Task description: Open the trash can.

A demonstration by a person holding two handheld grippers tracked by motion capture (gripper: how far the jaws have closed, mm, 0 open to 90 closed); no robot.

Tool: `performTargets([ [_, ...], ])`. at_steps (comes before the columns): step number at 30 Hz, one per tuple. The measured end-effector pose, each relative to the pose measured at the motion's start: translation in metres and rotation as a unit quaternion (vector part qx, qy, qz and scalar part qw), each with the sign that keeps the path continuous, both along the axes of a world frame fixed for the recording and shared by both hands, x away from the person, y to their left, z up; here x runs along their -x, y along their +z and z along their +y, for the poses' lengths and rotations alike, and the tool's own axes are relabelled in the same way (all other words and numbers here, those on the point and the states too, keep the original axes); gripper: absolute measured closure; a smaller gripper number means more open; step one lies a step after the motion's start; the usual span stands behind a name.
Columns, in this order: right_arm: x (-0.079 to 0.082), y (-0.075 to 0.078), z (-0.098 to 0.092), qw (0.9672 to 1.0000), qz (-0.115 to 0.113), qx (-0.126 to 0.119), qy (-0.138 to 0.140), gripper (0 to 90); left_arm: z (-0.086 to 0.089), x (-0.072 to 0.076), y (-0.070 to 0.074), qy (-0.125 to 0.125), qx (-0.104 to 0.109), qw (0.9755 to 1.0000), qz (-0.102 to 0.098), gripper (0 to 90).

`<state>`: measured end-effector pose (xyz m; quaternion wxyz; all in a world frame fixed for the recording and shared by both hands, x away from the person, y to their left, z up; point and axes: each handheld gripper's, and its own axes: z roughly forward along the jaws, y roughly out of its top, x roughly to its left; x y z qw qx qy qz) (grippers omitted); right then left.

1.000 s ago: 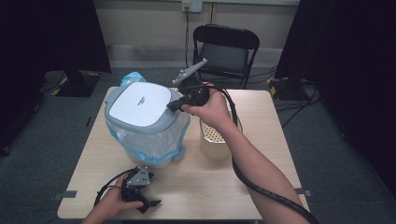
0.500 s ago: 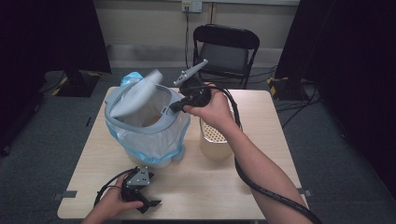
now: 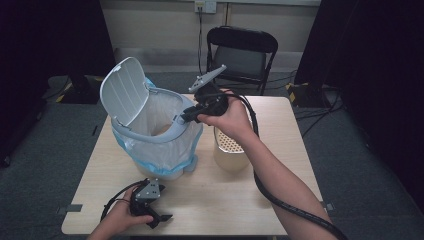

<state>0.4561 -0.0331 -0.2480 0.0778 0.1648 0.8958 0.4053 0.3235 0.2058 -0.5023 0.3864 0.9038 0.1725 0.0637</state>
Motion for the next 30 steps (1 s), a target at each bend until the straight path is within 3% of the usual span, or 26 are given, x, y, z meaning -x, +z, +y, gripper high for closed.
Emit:
performTargets([
  [4,0.003,-0.003,-0.005,1.0,-0.003,-0.004,-0.005,59.8,0.0,0.0,0.0,0.0,0.0,1.0,0.0,0.0],
  [11,0.009,-0.004,-0.016,0.9999,-0.006,-0.007,-0.012,49.9,0.0,0.0,0.0,0.0,0.001,1.0,0.001,0.0],
  [18,0.012,-0.012,-0.034,0.9994,-0.003,-0.01,-0.034,34.3,0.0,0.0,0.0,0.0,0.0,1.0,0.001,0.0],
  [30,0.015,-0.027,-0.065,0.9982,0.001,-0.017,-0.058,22.9,0.0,0.0,0.0,0.001,-0.002,1.0,0.001,0.0],
])
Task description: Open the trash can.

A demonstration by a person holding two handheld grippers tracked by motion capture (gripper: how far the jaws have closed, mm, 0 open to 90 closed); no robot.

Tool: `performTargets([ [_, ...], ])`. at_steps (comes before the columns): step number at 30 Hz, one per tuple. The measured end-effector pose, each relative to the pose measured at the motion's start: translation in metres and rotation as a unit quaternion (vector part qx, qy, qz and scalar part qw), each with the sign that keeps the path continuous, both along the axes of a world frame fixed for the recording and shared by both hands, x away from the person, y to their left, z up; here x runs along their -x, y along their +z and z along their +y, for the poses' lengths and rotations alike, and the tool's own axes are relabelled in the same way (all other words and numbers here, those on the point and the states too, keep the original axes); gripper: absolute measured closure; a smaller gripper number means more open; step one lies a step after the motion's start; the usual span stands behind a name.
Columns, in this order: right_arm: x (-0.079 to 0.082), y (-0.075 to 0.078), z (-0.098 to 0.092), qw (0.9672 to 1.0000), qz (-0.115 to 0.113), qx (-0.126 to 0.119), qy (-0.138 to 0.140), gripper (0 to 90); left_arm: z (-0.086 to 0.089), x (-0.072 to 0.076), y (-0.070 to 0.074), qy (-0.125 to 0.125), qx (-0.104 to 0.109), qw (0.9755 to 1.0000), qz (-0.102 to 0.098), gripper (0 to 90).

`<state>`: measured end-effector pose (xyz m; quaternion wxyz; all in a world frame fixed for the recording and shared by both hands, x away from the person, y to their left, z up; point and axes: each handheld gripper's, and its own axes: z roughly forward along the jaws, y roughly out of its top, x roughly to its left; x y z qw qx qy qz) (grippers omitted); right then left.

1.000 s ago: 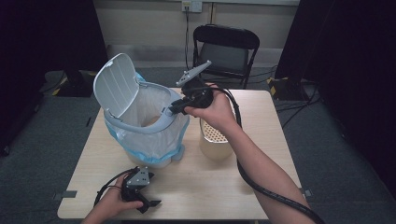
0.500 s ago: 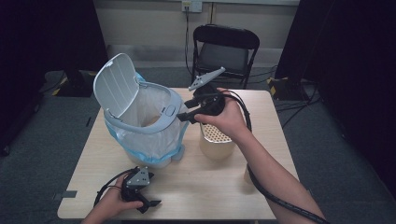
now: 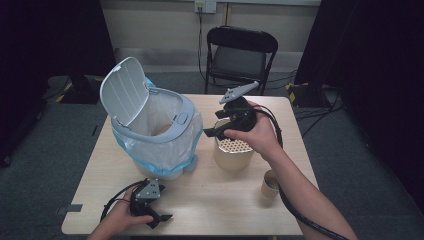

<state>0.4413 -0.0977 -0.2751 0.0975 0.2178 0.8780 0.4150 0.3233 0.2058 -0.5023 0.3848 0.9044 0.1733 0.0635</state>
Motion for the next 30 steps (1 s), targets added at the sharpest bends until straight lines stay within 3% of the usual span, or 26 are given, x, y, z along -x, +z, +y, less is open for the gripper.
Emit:
performTargets([
  [11,0.004,-0.012,-0.017,0.9999,0.009,-0.002,-0.012,15.5,0.0,0.0,0.0,0.001,0.001,1.0,-0.002,0.0],
  [21,0.009,-0.021,-0.033,0.9996,0.024,-0.011,-0.01,14.6,0.0,0.0,0.0,0.001,0.001,1.0,-0.002,0.0],
  [30,0.015,-0.026,-0.045,0.9995,0.015,-0.012,-0.024,14.7,0.0,0.0,0.0,0.001,0.001,1.0,-0.002,0.0],
])
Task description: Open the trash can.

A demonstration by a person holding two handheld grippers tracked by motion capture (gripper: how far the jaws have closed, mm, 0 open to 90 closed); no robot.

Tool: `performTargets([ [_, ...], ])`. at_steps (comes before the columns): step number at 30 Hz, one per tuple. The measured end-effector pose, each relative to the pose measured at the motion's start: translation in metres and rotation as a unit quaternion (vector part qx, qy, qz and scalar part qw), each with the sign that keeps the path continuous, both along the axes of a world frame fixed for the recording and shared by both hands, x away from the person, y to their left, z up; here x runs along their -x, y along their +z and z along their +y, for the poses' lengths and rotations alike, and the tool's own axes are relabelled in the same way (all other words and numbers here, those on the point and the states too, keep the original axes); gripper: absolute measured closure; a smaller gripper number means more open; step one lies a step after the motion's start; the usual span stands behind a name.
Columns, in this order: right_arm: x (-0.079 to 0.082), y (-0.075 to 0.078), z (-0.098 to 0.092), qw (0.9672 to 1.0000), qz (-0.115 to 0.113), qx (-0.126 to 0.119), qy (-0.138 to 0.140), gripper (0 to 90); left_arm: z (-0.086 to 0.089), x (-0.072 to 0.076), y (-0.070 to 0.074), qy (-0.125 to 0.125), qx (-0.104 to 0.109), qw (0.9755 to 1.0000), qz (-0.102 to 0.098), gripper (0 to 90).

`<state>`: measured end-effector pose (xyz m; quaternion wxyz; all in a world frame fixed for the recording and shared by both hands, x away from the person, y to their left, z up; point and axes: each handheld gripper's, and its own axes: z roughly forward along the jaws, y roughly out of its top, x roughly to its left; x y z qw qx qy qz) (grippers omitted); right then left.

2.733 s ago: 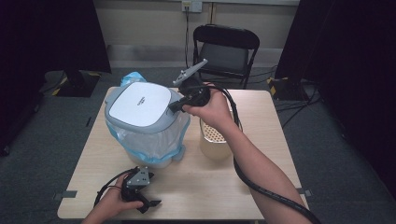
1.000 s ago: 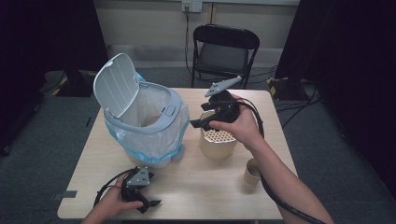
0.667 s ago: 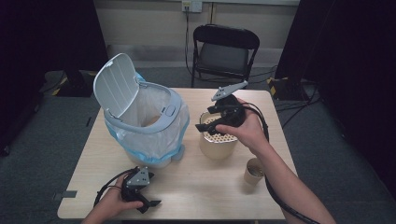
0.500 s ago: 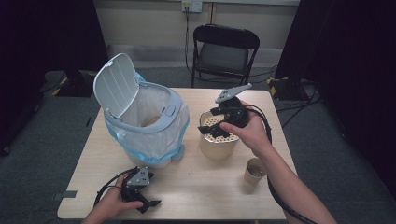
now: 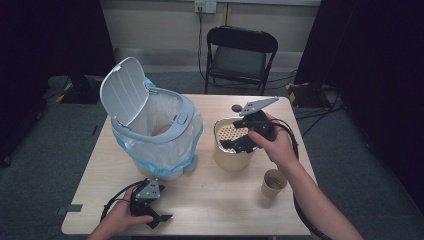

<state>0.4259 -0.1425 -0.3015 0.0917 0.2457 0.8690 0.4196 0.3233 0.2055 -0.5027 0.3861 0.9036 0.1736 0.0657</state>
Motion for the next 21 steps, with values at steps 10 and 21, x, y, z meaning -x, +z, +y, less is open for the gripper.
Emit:
performTargets([
  [10,0.003,-0.009,-0.022,0.9999,-0.016,0.001,-0.004,14.7,0.0,0.0,0.0,0.0,0.0,1.0,0.0,0.0],
  [21,0.009,-0.022,-0.035,0.9999,-0.007,-0.006,0.01,14.7,0.0,0.0,0.0,0.0,0.0,1.0,0.0,0.0],
])
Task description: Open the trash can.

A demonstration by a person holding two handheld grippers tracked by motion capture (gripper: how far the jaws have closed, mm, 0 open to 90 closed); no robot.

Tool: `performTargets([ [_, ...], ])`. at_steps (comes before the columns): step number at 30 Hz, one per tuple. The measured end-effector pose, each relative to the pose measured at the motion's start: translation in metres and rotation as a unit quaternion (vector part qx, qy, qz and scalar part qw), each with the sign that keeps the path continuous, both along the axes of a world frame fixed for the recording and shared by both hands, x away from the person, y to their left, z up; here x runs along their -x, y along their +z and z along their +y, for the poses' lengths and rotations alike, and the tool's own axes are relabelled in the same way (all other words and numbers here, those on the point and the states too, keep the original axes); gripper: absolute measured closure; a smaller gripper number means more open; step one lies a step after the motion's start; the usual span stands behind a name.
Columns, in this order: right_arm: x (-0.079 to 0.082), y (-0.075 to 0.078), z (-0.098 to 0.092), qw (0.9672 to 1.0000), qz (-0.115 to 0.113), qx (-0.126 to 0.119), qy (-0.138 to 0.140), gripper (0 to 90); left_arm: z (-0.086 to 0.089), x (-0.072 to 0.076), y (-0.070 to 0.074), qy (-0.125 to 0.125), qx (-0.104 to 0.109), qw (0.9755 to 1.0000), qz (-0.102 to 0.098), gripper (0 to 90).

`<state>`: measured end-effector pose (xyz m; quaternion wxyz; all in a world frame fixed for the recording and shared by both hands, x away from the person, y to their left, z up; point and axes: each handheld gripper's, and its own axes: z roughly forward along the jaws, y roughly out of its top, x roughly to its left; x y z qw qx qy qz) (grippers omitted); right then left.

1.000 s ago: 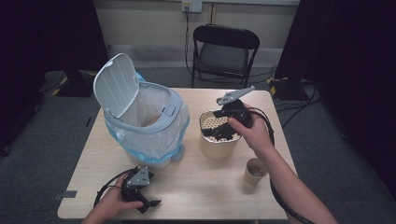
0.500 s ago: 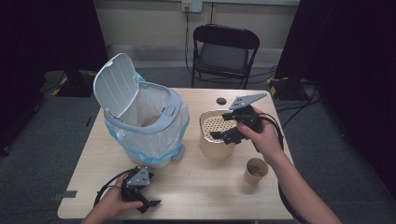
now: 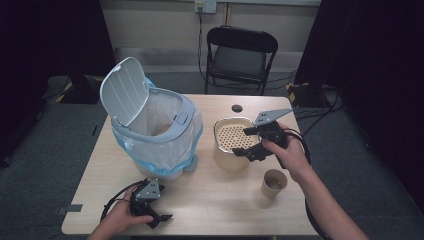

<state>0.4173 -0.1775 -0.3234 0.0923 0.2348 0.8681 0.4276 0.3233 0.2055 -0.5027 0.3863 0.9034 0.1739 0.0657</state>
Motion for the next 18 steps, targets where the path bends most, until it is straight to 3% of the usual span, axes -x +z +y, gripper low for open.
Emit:
performTargets([
  [9,0.006,-0.011,-0.018,1.0,0.009,0.001,0.0,14.6,0.0,0.0,0.0,0.001,0.0,1.0,0.004,0.0],
  [13,0.01,-0.015,-0.027,1.0,0.003,0.007,-0.003,14.6,0.0,0.0,0.0,0.001,0.001,1.0,0.004,0.0],
  [18,0.013,-0.021,-0.036,0.9998,0.008,0.008,-0.018,14.6,0.0,0.0,0.0,0.001,0.001,1.0,0.005,0.0],
])
